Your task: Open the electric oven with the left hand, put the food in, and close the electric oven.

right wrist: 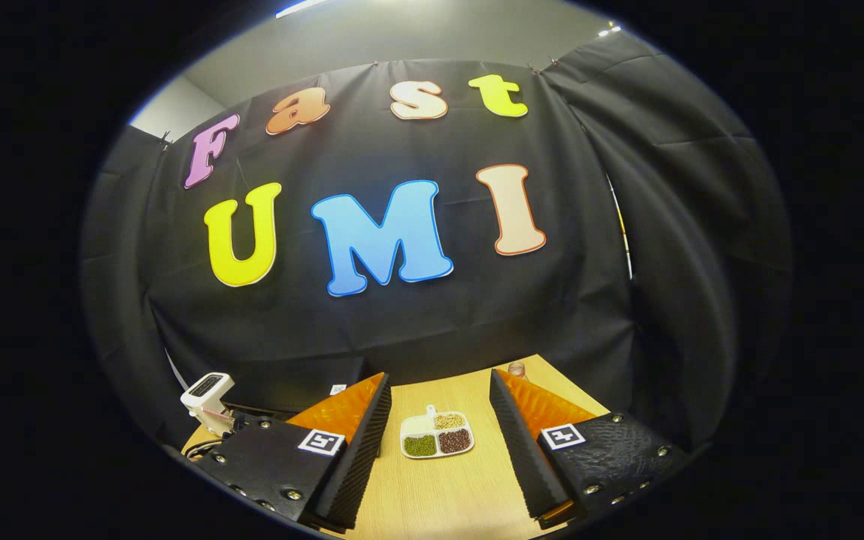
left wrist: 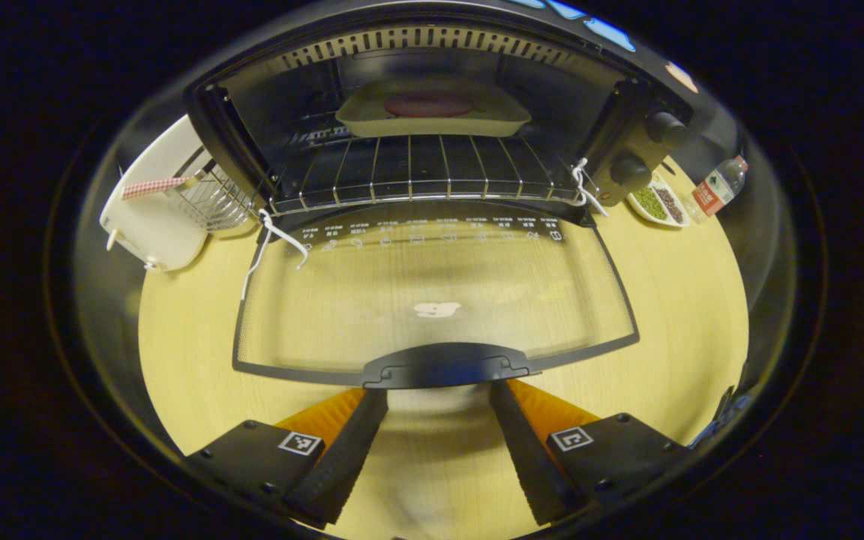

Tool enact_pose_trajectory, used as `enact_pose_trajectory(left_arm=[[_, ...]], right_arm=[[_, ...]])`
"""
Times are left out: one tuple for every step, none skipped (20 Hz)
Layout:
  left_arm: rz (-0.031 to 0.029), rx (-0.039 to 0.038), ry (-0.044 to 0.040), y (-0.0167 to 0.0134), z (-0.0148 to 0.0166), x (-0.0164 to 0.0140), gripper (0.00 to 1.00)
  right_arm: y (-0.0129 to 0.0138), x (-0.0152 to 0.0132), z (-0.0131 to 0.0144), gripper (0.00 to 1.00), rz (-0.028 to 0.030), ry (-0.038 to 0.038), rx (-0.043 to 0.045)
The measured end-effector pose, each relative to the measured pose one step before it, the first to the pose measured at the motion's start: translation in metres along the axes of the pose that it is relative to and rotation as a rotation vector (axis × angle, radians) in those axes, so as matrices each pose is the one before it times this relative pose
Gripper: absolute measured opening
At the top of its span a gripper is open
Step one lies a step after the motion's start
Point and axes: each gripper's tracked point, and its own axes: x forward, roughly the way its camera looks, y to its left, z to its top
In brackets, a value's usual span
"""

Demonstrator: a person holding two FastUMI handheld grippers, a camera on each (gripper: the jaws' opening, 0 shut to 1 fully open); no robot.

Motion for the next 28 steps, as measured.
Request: enact_pose_trajectory(left_arm=[[0.00052, 0.00102, -0.00382, 0.00003, 0.00013, -0.00226, 0.92], [-0.00090, 0.00072, -0.00689, -0.00026, 0.00098, -0.00293, 0.92], [-0.00265, 0.00097, -0.00819, -0.00029, 0.00030, -0.00452, 0.95], [-0.00356, -0.00501, -0.01633, -0.00031, 0.00230, -0.00585, 0.92], [-0.00295, -0.00115, -0.01246, -0.00069, -0.00009, -0.00449, 0.95], [-0.00274, -0.00020, -0.01411, -0.00011, 0.00072, -0.00380, 0.95], [-0.00238, -0.00143, -0.01512, -0.00037, 0.00160, -0.00464, 0.92], [-0.00312, -0.00325, -0.01451, -0.00046, 0.00299, -0.00512, 0.95], [-0.00573, -0.00383, -0.01340, -0.00078, 0.00148, -0.00511, 0.95], [-0.00749, -0.00282, -0.01301, -0.00070, 0.00261, -0.00401, 0.95], [-0.00477, 0.00230, -0.01030, -0.00031, 0.00160, -0.00292, 0.95], [0.00240, 0.00320, -0.01068, 0.00069, 0.00264, -0.00193, 0.95], [0.00303, 0.00123, -0.01125, 0.00073, 0.00326, -0.00197, 0.99], [0.00028, -0.00536, -0.01055, -0.00027, 0.00304, 0.00017, 0.92], [-0.00014, -0.00860, -0.00933, -0.00044, 0.00324, -0.00178, 0.99], [-0.00224, -0.00688, -0.00618, -0.00026, 0.00287, -0.00176, 0.99], [-0.00098, -0.00347, -0.00804, -0.00033, 0.00305, -0.00329, 0.99], [-0.00017, 0.00136, -0.00728, 0.00002, 0.00311, -0.00175, 0.99], [0.00086, 0.00255, -0.00696, -0.00014, 0.00266, -0.00257, 0.99], [0.00117, 0.00133, -0.00360, 0.00004, 0.00264, -0.00100, 0.95], [0.00114, -0.00038, -0.00513, -0.00043, 0.00275, -0.00177, 0.99], [0.00166, -0.00069, -0.00709, -0.00043, 0.00340, -0.00129, 0.95], [0.00224, 0.00055, -0.00923, 0.00025, 0.00254, -0.00201, 0.95], [0.00149, -0.00005, -0.00958, -0.00037, 0.00394, -0.00137, 0.95], [0.00121, -0.00330, -0.01116, -0.00093, 0.00449, -0.00089, 0.95], [-0.00187, -0.00432, -0.01170, -0.00141, 0.00455, -0.00060, 0.95], [0.00105, -0.00089, -0.01084, -0.00051, 0.00268, -0.00189, 0.95], [0.00377, 0.00265, -0.00981, 0.00059, 0.00342, -0.00104, 0.95]], right_arm=[[0.00151, -0.00014, 0.00122, 0.81, 0.00162, -0.00245, -0.00108], [0.00201, 0.00045, 0.00233, 0.81, 0.00209, -0.00459, -0.00064], [0.00343, -0.00133, 0.00105, 0.81, 0.00240, -0.00483, -0.00039], [0.00148, 0.00119, 0.00099, 0.81, 0.00234, -0.00164, 0.00010], [0.00091, 0.00054, -0.00160, 0.81, 0.00341, 0.00147, -0.00061], [0.00239, 0.00033, -0.00109, 0.81, 0.00410, 0.00397, -0.00055], [0.00485, 0.00119, -0.00252, 0.81, 0.00556, 0.00714, -0.00061], [0.00400, 0.00119, -0.00336, 0.81, 0.00845, 0.01003, -0.00069], [0.00486, -0.00096, -0.00248, 0.81, 0.00831, 0.00729, 0.00070], [0.00357, 0.00216, -0.00023, 0.81, 0.00466, 0.00171, -0.00099], [0.00385, 0.00180, -0.00151, 0.81, 0.00614, 0.00003, -0.00326], [0.00388, -0.00017, 0.00069, 0.80, 0.00633, -0.00061, -0.00345], [0.00184, -0.00145, -0.00009, 0.80, 0.00567, -0.00161, -0.00597], [0.00207, 0.00019, 0.00066, 0.81, 0.00297, -0.00124, -0.00715], [0.00039, -0.00092, -0.00016, 0.81, 0.00157, -0.00175, -0.00604], [-0.00036, 0.00033, 0.00120, 0.81, -0.00093, -0.00103, -0.00298], [-0.00104, -0.00142, 0.00058, 0.81, -0.00294, -0.00081, -0.00049], [-0.00172, -0.00070, 0.00039, 0.81, -0.00374, -0.00038, 0.00067], [-0.00180, -0.00095, -0.00152, 0.81, -0.00605, 0.00003, 0.00164], [-0.00291, -0.00028, -0.00076, 0.81, -0.00551, 0.00166, 0.00388], [-0.00347, -0.00107, -0.00111, 0.81, -0.00576, 0.00213, 0.00452], [-0.00265, -0.00072, 0.00086, 0.81, -0.00416, 0.00174, 0.00371], [-0.00068, -0.00081, -0.00144, 0.81, -0.00465, -0.00048, 0.00167], [-0.00194, 0.00015, -0.00076, 0.81, -0.00487, 0.00123, -0.00053], [-0.00152, -0.00048, -0.00039, 0.81, -0.00111, 0.00003, 0.00121], [-0.00066, -0.00006, 0.00051, 0.81, -0.00113, -0.00040, 0.00015], [-0.00260, -0.00094, -0.00060, 0.81, -0.00458, -0.00152, -0.00224], [-0.00258, -0.00073, 0.00061, 0.81, -0.00684, -0.00214, 0.00027]])
